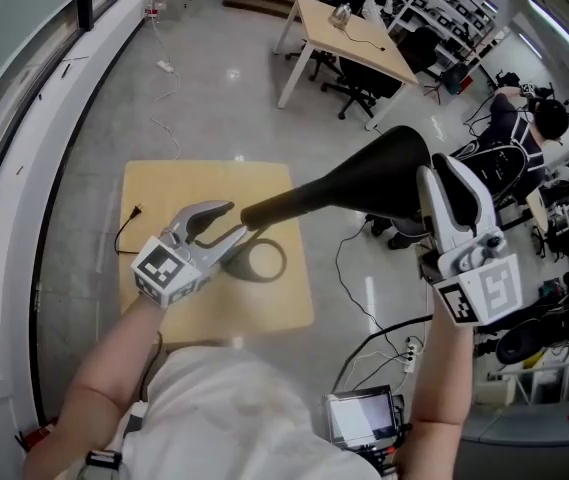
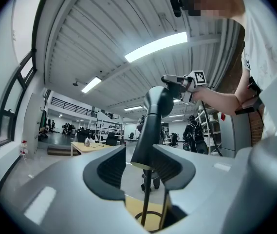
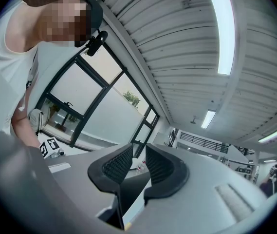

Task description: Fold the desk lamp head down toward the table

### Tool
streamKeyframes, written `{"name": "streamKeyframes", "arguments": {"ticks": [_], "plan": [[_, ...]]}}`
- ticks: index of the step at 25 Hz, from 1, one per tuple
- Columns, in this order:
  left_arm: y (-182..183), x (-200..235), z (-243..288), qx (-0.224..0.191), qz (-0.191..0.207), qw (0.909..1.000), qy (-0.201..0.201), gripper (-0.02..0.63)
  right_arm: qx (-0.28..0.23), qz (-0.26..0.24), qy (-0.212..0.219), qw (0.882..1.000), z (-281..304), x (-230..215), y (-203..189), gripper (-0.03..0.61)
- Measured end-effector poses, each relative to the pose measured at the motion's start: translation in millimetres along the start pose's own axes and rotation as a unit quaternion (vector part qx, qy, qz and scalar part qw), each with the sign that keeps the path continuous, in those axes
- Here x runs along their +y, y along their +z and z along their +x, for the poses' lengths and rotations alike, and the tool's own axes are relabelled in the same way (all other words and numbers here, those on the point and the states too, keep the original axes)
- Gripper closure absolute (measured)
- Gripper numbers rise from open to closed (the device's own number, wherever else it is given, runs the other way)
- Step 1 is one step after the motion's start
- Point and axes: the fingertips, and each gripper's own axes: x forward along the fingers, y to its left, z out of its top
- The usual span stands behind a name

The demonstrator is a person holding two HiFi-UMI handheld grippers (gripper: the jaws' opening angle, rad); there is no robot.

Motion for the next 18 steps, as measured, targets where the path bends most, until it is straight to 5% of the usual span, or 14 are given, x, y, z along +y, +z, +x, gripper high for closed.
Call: {"name": "streamKeyframes", "arguments": {"ticks": [8,18], "plan": [[-18,-5,26,0.005,0.014,0.9985,-0.052,0.336,0.033,-0.015,-0.007,0.999,9,-11,-8,0.391],[-26,-9,39,0.01,0.012,0.9966,-0.082,0.328,0.096,-0.036,-0.008,0.995,23,-8,-33,0.33]]}}
